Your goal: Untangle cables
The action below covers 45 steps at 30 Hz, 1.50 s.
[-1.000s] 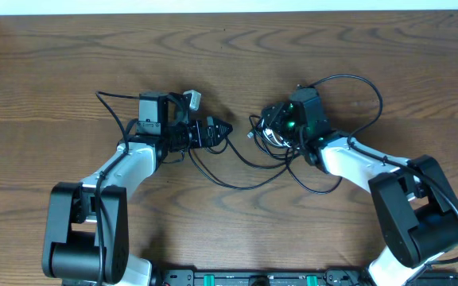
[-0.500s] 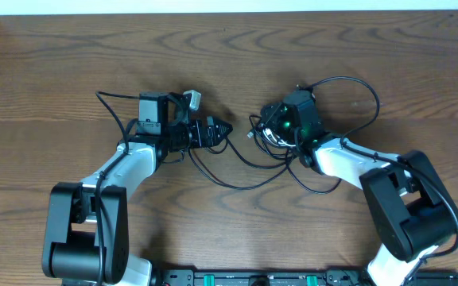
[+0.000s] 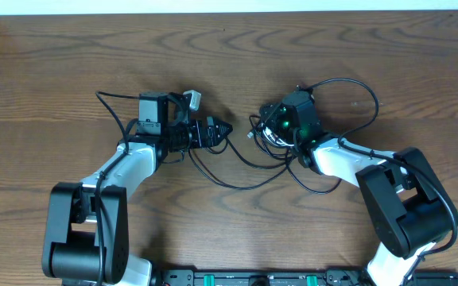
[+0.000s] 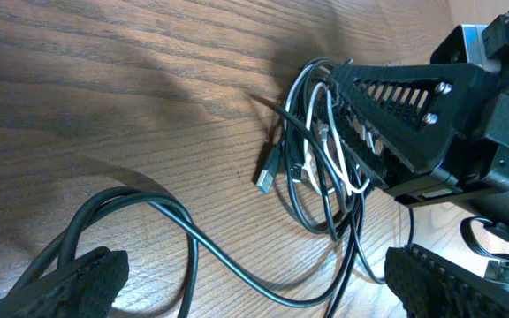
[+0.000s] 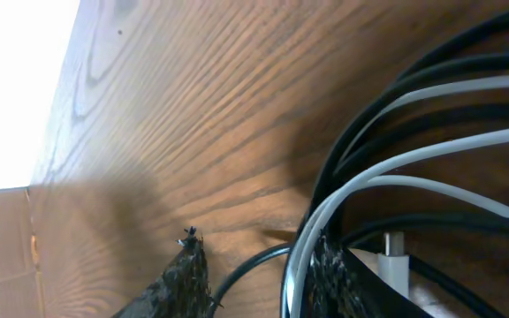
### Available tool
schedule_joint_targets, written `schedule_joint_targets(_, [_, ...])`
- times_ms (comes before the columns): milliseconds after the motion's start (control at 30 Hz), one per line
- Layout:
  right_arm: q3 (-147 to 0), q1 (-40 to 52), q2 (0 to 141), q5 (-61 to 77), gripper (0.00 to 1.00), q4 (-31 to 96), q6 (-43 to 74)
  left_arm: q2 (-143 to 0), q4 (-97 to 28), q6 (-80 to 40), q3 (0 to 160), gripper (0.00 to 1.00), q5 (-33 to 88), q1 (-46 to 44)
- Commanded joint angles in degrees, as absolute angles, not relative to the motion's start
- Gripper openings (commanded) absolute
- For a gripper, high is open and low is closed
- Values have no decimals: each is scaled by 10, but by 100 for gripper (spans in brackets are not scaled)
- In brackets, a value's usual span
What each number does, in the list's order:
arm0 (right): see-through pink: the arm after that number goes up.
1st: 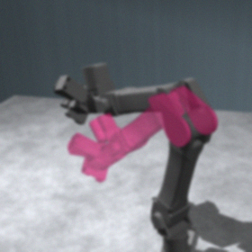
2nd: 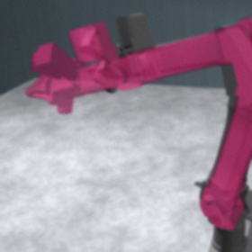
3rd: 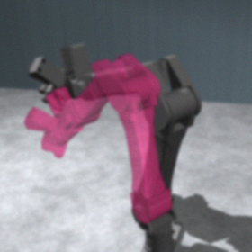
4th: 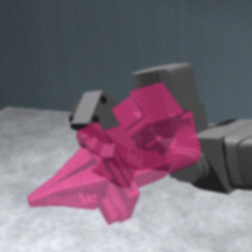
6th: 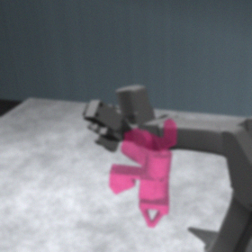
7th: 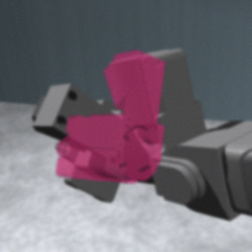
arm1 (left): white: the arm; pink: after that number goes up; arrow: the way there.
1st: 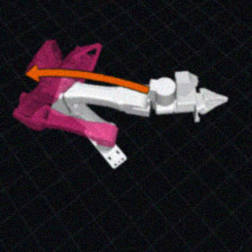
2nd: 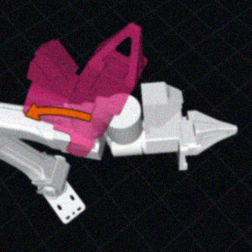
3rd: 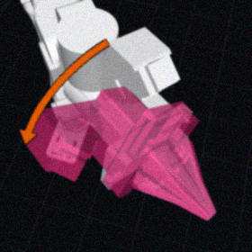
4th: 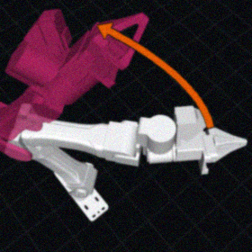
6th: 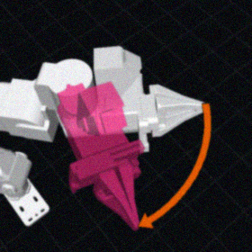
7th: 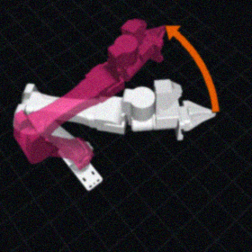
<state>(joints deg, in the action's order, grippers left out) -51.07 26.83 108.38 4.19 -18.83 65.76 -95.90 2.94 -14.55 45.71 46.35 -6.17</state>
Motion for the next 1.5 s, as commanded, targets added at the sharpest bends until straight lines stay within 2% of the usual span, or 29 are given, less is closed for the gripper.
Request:
schedule_joint_targets(0, [-519,271,1089,14,36,-190,684,-957,28,-138,462,99,464,-62])
schedule_joint_targets(400, [-519,275,1108,-5,33,-204,695,-957,28,-138,462,99,464,-62])
schedule_joint_targets(633, [-535,275,1150,43,31,-237,698,-957,28,-138,462,99,464,-62])
schedule_joint_targets(900, [-537,275,1158,43,33,-242,698,-957,28,-138,462,99,464,-62])
schedule_joint_targets(1000, [-537,273,1158,55,5,-294,660,-957,28,-138,462,99,464,-62])
schedule_joint_targets(1033, [-537,272,1158,61,1,-307,652,-957,28,-138,462,99,464,-62])
schedule_joint_targets(1300, [-537,245,1132,131,1,-340,611,-957,28,-138,462,99,464,-62])
schedule_joint_targets(1467, [-537,225,1070,157,1,-288,549,-957,28,-138,462,99,464,-62])
